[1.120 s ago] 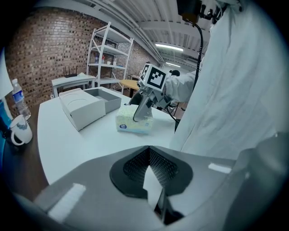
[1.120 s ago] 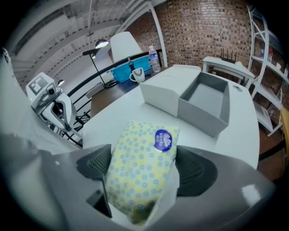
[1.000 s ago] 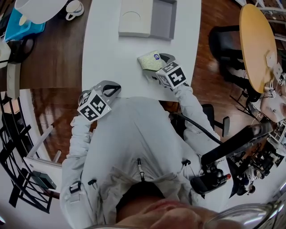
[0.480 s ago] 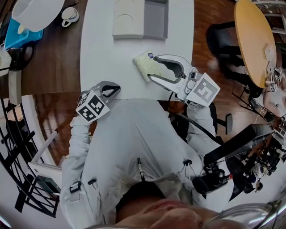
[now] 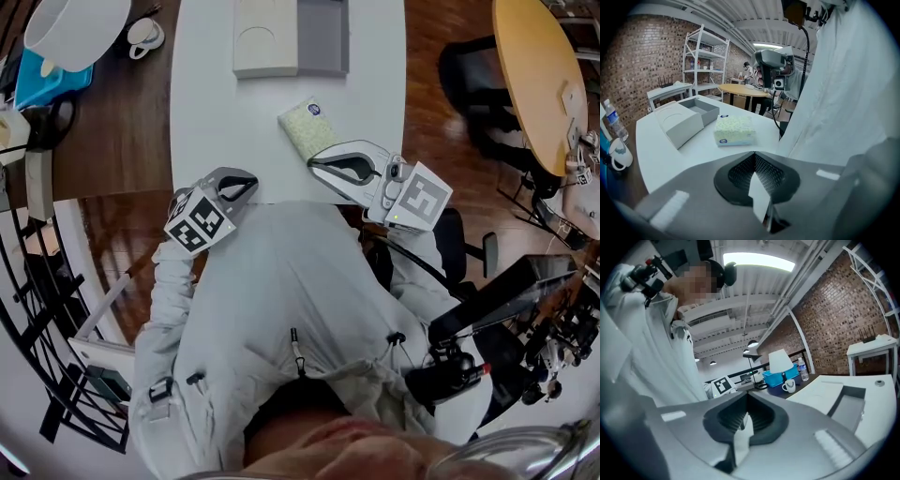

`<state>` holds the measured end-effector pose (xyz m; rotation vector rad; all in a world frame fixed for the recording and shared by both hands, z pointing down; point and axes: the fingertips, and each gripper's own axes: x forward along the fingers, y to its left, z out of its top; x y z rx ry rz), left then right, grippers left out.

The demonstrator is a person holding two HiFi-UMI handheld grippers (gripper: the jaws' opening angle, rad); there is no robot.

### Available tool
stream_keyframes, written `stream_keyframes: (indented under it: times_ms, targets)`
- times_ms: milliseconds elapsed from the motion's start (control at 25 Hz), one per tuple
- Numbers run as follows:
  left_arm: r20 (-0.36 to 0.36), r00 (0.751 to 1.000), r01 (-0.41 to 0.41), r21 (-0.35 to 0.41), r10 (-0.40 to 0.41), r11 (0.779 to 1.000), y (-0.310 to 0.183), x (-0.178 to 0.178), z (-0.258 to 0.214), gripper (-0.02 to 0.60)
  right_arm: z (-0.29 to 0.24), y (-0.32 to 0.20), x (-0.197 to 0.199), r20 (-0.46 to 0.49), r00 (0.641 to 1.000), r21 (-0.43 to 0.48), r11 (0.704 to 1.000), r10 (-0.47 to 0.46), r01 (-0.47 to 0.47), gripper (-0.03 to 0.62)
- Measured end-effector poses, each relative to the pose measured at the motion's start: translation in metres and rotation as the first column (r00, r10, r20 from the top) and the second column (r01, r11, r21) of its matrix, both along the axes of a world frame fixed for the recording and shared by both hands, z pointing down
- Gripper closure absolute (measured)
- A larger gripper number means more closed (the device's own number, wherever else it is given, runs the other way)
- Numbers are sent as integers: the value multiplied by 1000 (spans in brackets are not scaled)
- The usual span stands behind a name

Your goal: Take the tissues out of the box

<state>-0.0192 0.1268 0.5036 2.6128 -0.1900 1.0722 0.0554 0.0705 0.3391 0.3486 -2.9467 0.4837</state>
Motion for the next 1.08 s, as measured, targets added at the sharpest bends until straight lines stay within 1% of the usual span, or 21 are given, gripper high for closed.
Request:
stream_keyframes:
  times_ms: [160, 360, 520, 640, 760, 840, 960, 1080]
  targets:
    - [4, 1000, 1, 8, -1, 1000, 3, 1, -2, 569, 4, 0, 2, -16, 1000, 18, 1000, 8, -8, 591]
    - [13, 1000, 4, 16, -4, 1000, 5, 0, -4, 569, 9, -2, 6, -25, 999, 12, 999, 36, -36, 591]
    - [10, 1000, 13, 11, -13, 1000, 7, -1, -3, 569, 16, 1, 27, -36, 996, -20, 996, 81, -82, 591]
    - [19, 1000, 15, 8, -15, 1000, 7, -4, 1, 568, 22, 1, 40, -62, 993, -14, 994, 105, -106, 591]
    - [20, 1000, 11, 12, -11, 1000, 8, -1, 1, 569, 19, -2, 43, -63, 992, 9, 994, 112, -112, 591]
    - [22, 1000, 11, 17, -11, 1000, 10, 2, 1, 569, 15, -3, 43, -59, 992, 21, 994, 111, -110, 591]
    - [25, 1000, 13, 22, -14, 1000, 12, 3, 1, 569, 4, -1, 38, -23, 994, 4, 994, 106, -106, 591]
    - [29, 999, 17, 26, -18, 1000, 17, 5, 1, 569, -7, 2, 30, 13, 997, 7, 997, 72, -72, 591]
